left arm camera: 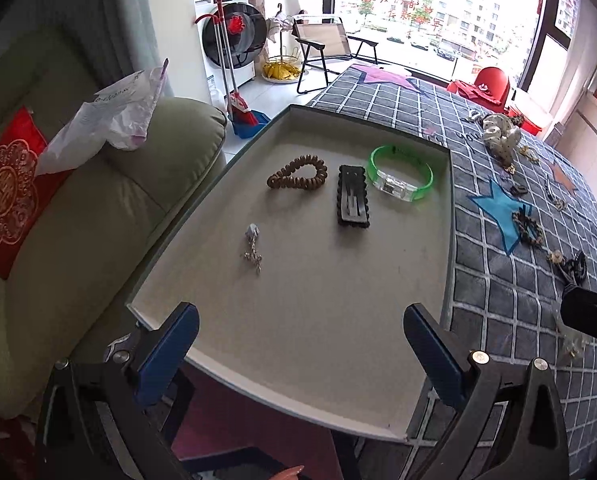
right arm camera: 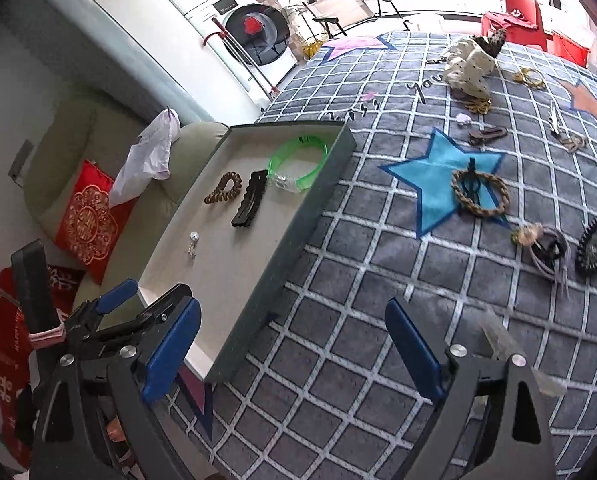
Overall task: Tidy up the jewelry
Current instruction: 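Withdraw both open tools from the tray back over the tablecloth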
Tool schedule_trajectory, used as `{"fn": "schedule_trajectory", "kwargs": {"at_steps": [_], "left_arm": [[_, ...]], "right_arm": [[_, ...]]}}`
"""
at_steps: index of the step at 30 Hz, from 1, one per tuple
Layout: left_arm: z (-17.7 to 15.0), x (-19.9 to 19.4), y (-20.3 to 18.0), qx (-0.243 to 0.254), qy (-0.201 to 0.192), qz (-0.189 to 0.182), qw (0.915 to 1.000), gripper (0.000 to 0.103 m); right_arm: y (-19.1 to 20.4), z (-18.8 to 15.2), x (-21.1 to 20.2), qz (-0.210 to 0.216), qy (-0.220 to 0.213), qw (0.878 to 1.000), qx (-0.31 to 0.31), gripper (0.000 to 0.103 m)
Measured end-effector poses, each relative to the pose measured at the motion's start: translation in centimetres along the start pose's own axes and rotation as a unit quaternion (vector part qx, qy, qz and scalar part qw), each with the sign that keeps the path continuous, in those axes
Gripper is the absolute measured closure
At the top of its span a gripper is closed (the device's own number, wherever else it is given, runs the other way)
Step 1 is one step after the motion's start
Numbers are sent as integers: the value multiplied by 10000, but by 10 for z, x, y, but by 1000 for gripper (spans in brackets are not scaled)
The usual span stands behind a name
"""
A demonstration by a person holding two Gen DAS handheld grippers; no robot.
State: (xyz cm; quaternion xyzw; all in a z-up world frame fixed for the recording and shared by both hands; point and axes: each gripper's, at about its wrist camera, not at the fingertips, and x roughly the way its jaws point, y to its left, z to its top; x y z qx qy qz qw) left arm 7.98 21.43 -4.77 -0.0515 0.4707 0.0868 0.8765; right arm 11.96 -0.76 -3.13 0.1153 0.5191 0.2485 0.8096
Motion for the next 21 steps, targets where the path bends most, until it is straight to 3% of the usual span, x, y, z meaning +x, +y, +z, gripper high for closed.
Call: {"fn": "schedule_trajectory", "kwargs": {"at_steps": [2, 5, 8, 13, 21], "left_arm": [[-3, -4, -1, 30, -52, 95, 9999, 0], [-7, -9, -3, 82, -122, 360, 9992, 0], [-12, -12, -4, 132, -113, 383, 9991, 0], [-21, -25, -20, 256, -114, -33, 9996, 1], [-29, -51, -74, 522, -232, -773, 9954, 0]], "right_arm": [[1, -5, -3, -9, -29, 10000, -42, 0], [1, -14, -10, -21, -111, 9999, -92, 0], [-6, -23, -18, -34, -140, 9999, -56, 0], [-34, -37, -35, -260, -124, 9994, 205, 0], [-94, -63, -78, -1122, -323, 9919, 492, 0]]}}
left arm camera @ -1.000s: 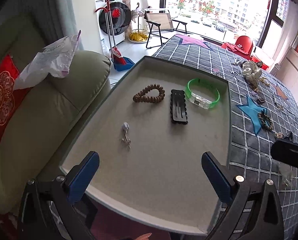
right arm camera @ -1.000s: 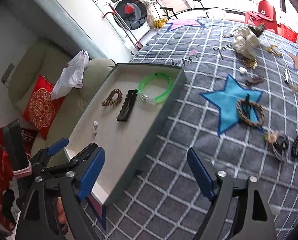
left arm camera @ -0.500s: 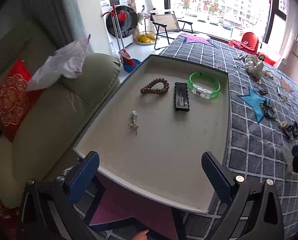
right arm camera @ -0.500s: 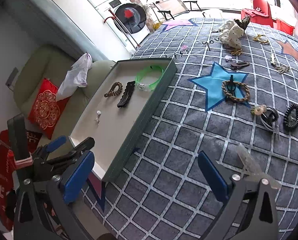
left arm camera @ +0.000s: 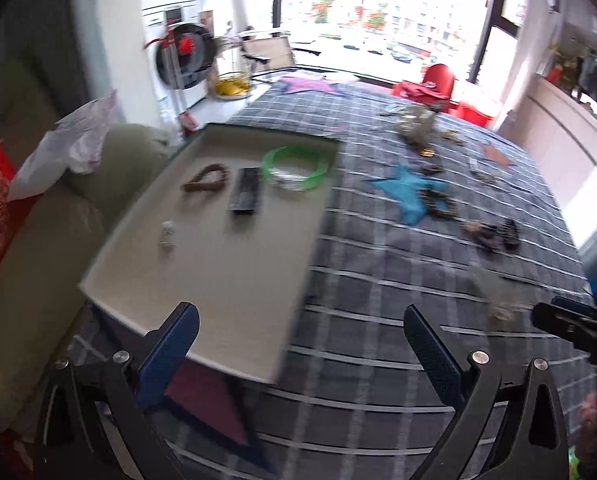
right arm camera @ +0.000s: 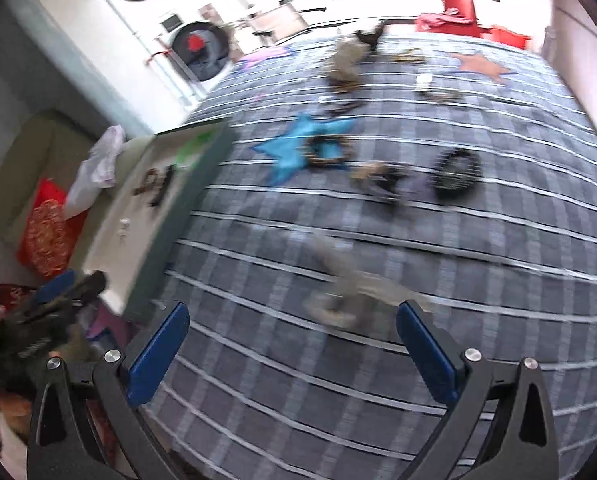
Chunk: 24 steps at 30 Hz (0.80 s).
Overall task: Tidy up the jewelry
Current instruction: 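Withdraw both open tools from the tray back over the tablecloth, then grasp the clear plastic claw clip with the left tool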
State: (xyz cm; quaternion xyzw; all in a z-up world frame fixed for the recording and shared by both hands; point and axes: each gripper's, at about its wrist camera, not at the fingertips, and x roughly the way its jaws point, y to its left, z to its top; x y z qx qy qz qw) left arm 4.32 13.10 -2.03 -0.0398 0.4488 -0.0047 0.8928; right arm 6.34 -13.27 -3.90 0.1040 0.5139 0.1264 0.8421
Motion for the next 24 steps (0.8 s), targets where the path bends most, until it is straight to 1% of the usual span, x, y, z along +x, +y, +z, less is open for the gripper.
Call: {"fn": "schedule_trajectory", "kwargs": {"at_steps": [2, 5, 10, 13, 15, 17, 24], "left_arm": [[-1, 1, -16, 84, 26, -142, 9999, 0], [-6, 7, -39, 275, 146, -248, 9992, 0], [-13, 18, -63, 470, 289, -246, 9982, 0], [-16, 23, -69, 454, 385, -218, 9980, 0], [-16, 28, -76, 374, 506, -362, 9974, 1], [-15, 31, -84, 365, 575, -622, 9957, 1], [-17, 42, -122, 666, 616, -930, 9915, 1]], "right_arm": [[-21, -6, -6, -183, -33, 9997, 165, 0], [-47, -13, -11, -304, -50, 9986, 419, 0], [-66, -25, -15, -447, -52, 9978, 483, 0], [-70, -29, -15, -481, -56, 9979, 441, 0], [-74, -30, -15, -501, -85, 9977, 452, 0], [-80, -29, -16, -521, -113, 9972, 522, 0], [-109, -16, -21, -763, -205, 9937, 797, 0]]}}
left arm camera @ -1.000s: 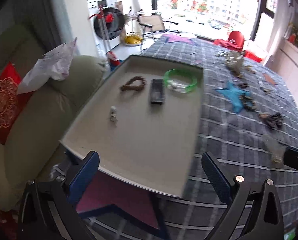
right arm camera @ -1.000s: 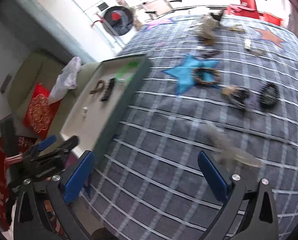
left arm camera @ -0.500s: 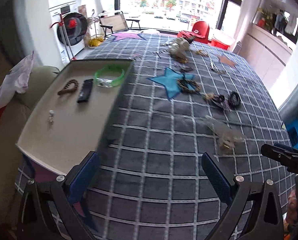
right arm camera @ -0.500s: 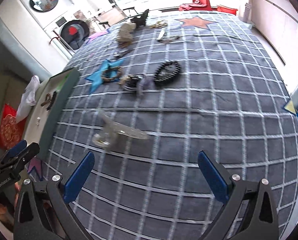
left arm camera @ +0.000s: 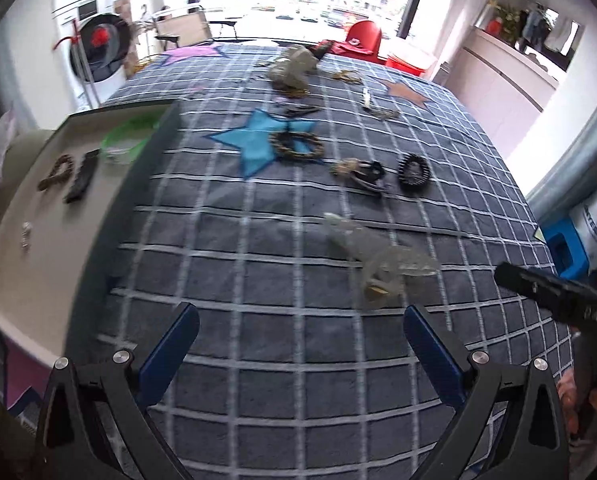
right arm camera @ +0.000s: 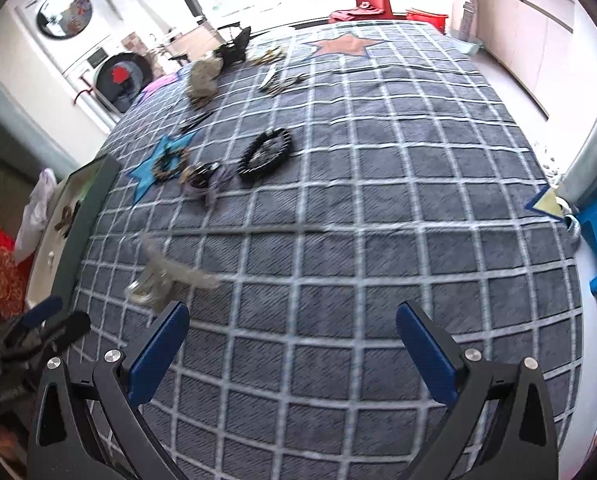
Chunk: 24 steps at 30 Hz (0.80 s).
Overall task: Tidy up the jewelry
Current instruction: 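Grasp the clear plastic claw clip with the left tool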
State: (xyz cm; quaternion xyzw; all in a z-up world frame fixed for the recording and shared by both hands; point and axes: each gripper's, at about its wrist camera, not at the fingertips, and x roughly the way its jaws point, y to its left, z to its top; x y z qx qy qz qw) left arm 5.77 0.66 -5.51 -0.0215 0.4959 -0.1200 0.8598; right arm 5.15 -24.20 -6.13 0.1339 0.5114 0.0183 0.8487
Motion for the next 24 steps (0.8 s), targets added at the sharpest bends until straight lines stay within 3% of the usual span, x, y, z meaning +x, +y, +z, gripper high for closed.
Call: {"fn": "schedule_trajectory", "kwargs": {"at_steps": [8, 14, 16, 22, 24], "left_arm": [[11, 22, -25, 134, 114, -100, 9998, 1], [18, 33, -42, 355, 84, -27, 9993, 2], [20, 37, -48, 447, 84, 4, 9990, 12], [20, 45, -58, 585, 120, 57, 9982, 13], [20, 47, -61, 644, 127, 85, 9978, 23]], "right_arm": [[-6, 28, 10, -78, -36, 10000, -35, 0], [-3, 48, 22, 110, 12, 9999, -108, 0], [1, 53, 25, 169, 19, 9997, -190, 0], [11, 69, 36, 169, 26, 9987, -475, 1], [13, 75, 42, 192, 63, 9985, -499, 2]]}}
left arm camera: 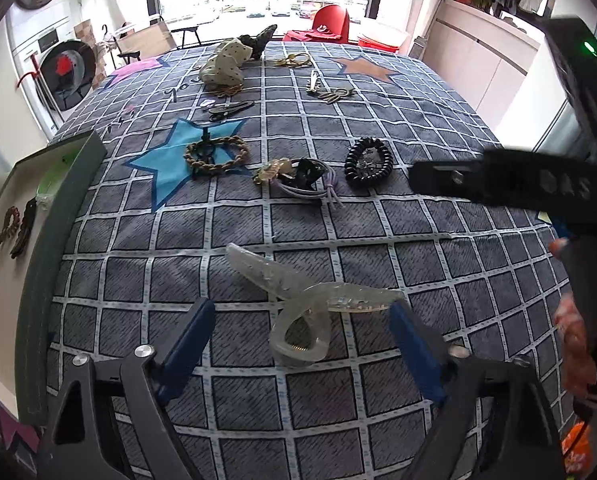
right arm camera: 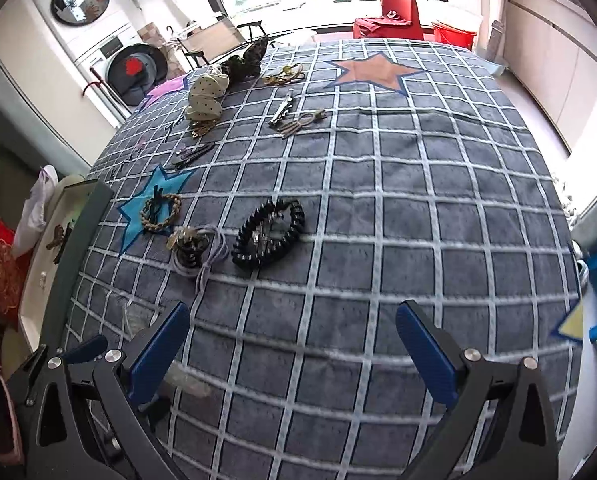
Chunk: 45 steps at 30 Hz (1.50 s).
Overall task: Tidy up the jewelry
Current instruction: 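Grasp the clear plastic claw clip with the left tool, then grasp the purple hair tie with the right tool while the left tool holds the claw clip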
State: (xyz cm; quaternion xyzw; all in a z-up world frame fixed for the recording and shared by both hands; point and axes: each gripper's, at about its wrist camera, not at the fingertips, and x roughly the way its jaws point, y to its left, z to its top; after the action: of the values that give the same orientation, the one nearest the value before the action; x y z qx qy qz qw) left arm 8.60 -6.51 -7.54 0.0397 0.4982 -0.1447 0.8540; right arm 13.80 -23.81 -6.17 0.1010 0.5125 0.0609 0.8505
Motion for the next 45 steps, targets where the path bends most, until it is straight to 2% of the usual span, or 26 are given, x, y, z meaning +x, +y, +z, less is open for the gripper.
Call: {"fn": "schedule_trajectory", "kwargs": {"at_steps": [3, 5, 9, 10, 11, 14, 19, 24, 34, 40, 45], "left_arm": [[1, 5, -1, -4, 54, 1, 10000, 25], [1, 7, -2, -3, 85, -8, 10000, 37], [-1, 11, -1, -19, 134, -19, 9999, 41], [-2, 11, -1, -19, 141, -22, 9999, 54], [-2, 13, -1, -27, 191, -40, 9998, 60], [-3, 14, 1, -38, 171, -70, 9998, 71], [-7, 8, 4, -37, 20, -28, 10000, 71], [-12, 3, 15, -101, -3, 23, 9999, 71], [-22, -3, 35, -210, -16, 103, 9997, 71], [-27, -5, 46, -345, -9, 115, 9993, 71], [-30, -7, 53, -388, -18, 80, 9992, 71]], "right_arm": [[4, 6, 7, -2, 54, 10000, -63, 6], [8, 10, 12, 22, 87, 9999, -142, 8], [13, 15, 20, 31, 144, 9996, -224, 9], [14, 15, 22, 31, 152, 9996, -230, 9], [15, 16, 24, 30, 158, 9996, -235, 9], [19, 18, 26, 88, 169, 9994, -291, 10], [35, 21, 29, 211, 146, 9981, -552, 20], [54, 21, 40, 445, 286, 9961, -711, 46], [88, 26, 46, 630, 184, 9926, -1021, 49], [112, 31, 62, 289, 381, 9879, -1477, 57], [128, 29, 79, -152, 615, 9804, -1865, 69]]}}
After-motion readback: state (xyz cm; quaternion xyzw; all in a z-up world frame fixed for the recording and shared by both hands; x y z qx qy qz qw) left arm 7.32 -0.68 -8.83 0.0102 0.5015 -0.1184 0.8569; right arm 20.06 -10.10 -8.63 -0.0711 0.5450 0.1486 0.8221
